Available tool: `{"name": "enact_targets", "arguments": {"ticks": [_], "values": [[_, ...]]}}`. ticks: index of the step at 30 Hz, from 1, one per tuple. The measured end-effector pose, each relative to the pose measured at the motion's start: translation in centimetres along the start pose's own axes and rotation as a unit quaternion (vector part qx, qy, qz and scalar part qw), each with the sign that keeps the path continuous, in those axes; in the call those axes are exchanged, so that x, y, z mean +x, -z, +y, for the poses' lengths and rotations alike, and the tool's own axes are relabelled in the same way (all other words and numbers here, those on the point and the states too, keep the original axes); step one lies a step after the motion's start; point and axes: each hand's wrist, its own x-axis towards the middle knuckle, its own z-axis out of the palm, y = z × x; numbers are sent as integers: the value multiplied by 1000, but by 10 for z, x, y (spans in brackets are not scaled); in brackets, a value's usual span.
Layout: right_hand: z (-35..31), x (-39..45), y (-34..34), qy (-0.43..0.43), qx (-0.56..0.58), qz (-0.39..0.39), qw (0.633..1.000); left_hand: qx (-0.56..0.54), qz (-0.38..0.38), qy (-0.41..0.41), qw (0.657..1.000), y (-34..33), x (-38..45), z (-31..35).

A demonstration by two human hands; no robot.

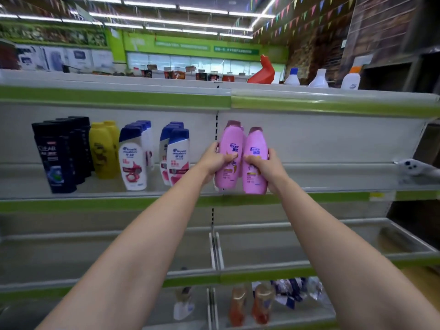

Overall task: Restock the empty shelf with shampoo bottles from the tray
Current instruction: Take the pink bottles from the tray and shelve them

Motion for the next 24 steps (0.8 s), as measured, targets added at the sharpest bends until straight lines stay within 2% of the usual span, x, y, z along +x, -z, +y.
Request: {"name": "enact_targets", "arguments": {"ticks": [5, 10, 16, 24], "values": [[-1, 35, 13, 15, 10, -4, 1000, -7, 48, -3, 999, -17, 24, -8], [25, 43, 16, -17, 7, -46, 999, -18, 59, 21, 998, -30, 39, -32], [26, 48, 25, -23, -85, -122, 989, 62, 79, 28, 995, -29, 49, -44], [34, 45, 1, 7, -85, -118, 989, 122, 121, 12, 985, -28, 66, -59]]}}
